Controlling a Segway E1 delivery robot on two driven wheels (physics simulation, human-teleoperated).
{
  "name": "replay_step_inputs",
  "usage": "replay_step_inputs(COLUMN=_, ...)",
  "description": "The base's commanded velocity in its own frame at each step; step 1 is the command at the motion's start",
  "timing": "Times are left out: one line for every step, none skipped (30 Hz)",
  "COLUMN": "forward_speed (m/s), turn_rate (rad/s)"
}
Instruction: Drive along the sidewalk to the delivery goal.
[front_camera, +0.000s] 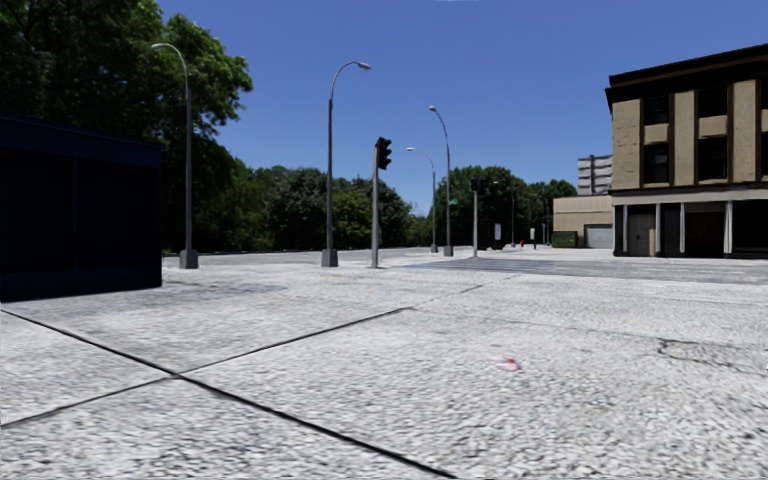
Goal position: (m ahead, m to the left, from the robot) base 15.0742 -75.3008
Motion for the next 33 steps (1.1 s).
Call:
replay_step_inputs(forward_speed=2.00, turn_rate=-0.44)
replay_step_inputs(forward_speed=2.00, turn_rate=0.00)
replay_step_inputs(forward_speed=2.00, turn_rate=0.00)
replay_step_inputs(forward_speed=2.00, turn_rate=0.00)
replay_step_inputs(forward_speed=2.00, turn_rate=0.00)
replay_step_inputs(forward_speed=2.00, turn_rate=0.00)
replay_step_inputs(forward_speed=2.00, turn_rate=0.00)
replay_step_inputs(forward_speed=2.00, turn_rate=0.00)
replay_step_inputs(forward_speed=2.00, turn_rate=0.00)
replay_step_inputs(forward_speed=2.00, turn_rate=0.00)
replay_step_inputs(forward_speed=2.00, turn_rate=0.00)
replay_step_inputs(forward_speed=2.00, turn_rate=0.00)
replay_step_inputs(forward_speed=2.00, turn_rate=0.00)
replay_step_inputs(forward_speed=2.00, turn_rate=0.00)
replay_step_inputs(forward_speed=2.00, turn_rate=0.00)
replay_step_inputs(forward_speed=2.00, turn_rate=0.00)
replay_step_inputs(forward_speed=2.00, turn_rate=0.00)
replay_step_inputs(forward_speed=2.00, turn_rate=0.00)
replay_step_inputs(forward_speed=2.00, turn_rate=0.00)
replay_step_inputs(forward_speed=2.00, turn_rate=0.00)
replay_step_inputs(forward_speed=2.00, turn_rate=0.00)
replay_step_inputs(forward_speed=2.00, turn_rate=0.00)
replay_step_inputs(forward_speed=2.00, turn_rate=0.00)
replay_step_inputs(forward_speed=2.00, turn_rate=0.00)
replay_step_inputs(forward_speed=2.00, turn_rate=0.00)
replay_step_inputs(forward_speed=2.00, turn_rate=0.00)
replay_step_inputs(forward_speed=2.00, turn_rate=0.00)
replay_step_inputs(forward_speed=2.00, turn_rate=0.00)
replay_step_inputs(forward_speed=2.00, turn_rate=0.00)
replay_step_inputs(forward_speed=2.00, turn_rate=0.00)
replay_step_inputs(forward_speed=2.00, turn_rate=0.00)
replay_step_inputs(forward_speed=2.00, turn_rate=0.00)
replay_step_inputs(forward_speed=2.00, turn_rate=0.00)
